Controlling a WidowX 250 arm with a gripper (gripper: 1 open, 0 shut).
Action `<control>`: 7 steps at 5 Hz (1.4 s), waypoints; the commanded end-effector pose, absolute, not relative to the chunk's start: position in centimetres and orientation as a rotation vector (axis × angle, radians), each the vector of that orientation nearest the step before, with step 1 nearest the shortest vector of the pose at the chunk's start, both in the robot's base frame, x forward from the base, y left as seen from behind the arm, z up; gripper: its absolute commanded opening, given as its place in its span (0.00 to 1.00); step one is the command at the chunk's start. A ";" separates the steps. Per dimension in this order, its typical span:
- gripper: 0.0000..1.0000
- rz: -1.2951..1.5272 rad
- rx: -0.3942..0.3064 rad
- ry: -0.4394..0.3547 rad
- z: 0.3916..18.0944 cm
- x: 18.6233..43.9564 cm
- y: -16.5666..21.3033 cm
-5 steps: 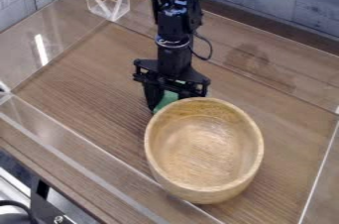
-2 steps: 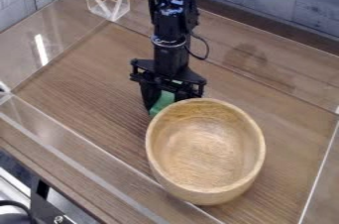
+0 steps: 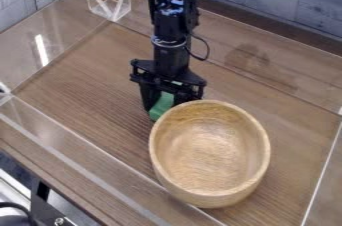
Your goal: Put green stick into wooden bowl
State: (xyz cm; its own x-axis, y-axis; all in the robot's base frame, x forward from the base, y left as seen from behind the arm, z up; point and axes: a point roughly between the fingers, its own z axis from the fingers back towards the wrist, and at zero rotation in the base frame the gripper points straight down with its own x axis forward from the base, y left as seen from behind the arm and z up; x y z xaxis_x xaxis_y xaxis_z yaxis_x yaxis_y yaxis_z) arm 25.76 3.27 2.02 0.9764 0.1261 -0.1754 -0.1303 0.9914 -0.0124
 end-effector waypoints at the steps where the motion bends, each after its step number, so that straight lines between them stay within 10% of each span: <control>1: 0.00 0.119 -0.022 0.156 2.7 25.8 3.7; 7: 0.00 0.127 -0.037 0.167 3.5 25.4 5.0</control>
